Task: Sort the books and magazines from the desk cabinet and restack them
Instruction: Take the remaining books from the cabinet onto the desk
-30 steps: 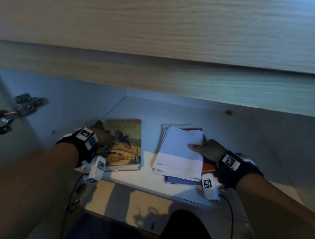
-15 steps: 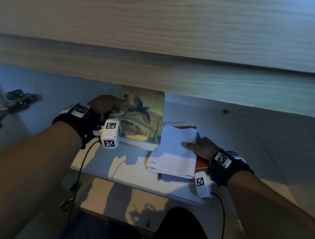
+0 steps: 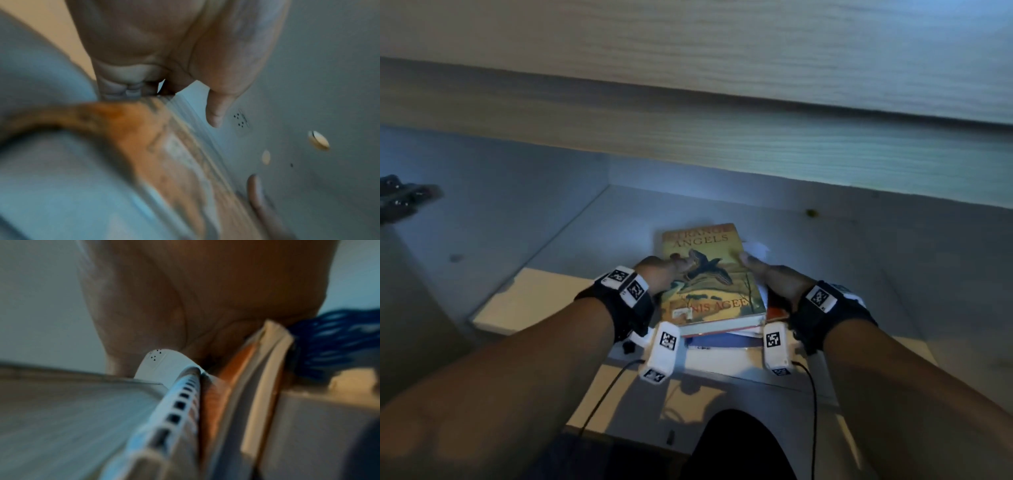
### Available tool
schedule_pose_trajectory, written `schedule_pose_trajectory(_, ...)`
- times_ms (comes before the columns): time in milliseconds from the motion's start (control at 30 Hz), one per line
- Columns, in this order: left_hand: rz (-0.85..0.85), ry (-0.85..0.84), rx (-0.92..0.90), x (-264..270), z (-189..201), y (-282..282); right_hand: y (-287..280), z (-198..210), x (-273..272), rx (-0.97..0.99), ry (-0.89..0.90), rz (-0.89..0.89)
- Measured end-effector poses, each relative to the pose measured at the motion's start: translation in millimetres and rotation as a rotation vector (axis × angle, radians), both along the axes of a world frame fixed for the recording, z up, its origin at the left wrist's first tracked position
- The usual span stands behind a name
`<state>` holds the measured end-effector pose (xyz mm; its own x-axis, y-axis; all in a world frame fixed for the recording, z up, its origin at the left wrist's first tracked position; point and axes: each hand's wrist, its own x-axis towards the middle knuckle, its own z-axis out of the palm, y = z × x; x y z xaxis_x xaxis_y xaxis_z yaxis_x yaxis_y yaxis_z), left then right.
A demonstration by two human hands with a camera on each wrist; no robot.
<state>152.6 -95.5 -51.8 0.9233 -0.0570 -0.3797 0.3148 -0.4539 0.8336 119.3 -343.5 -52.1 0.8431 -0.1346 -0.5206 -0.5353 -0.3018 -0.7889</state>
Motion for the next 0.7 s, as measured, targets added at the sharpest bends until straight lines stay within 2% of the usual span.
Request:
schedule_pose_trajectory(67,-0.056,0.009,-0.03,-9,3,2,8,7,-17,-0.063,-0.013,0.095)
schedule_pose_trajectory(100,-0.077,0.021,-0.051,-7,-2,7,18,17,-30,-0.022,-0.022,0.119)
schedule_pose_trajectory(200,-0.159,0.035,-0.129,-25,2,22,36,17,-54,0.288,-0.005,0.131)
schedule_pose_trajectory(300,-0.232,0.106,-0.298,-66,27,40,63,13,-74,0.394,-0.062,0.194)
schedule_pose_trajectory(400,-0.211,0.22,-0.371,-104,50,72,87,10,-100,0.343,-0.037,0.173)
schedule_pose_trajectory(467,-0.19,0.333,-0.401,-122,55,99,103,23,-124,0.361,0.088,0.16)
schedule_pose_trajectory(567,-0.138,0.318,-0.455,-149,68,133,135,92,-159,0.457,0.221,0.06)
schedule_pose_trajectory(600,-0.109,0.323,-0.425,-161,91,142,144,122,-169,0.462,0.236,0.044)
schedule_pose_trajectory(633,-0.042,0.359,-0.471,-175,123,149,153,154,-180,0.464,0.258,0.058)
schedule_pose_trajectory(700,0.059,0.425,-0.548,-201,155,166,169,210,-200,0.484,0.314,0.108)
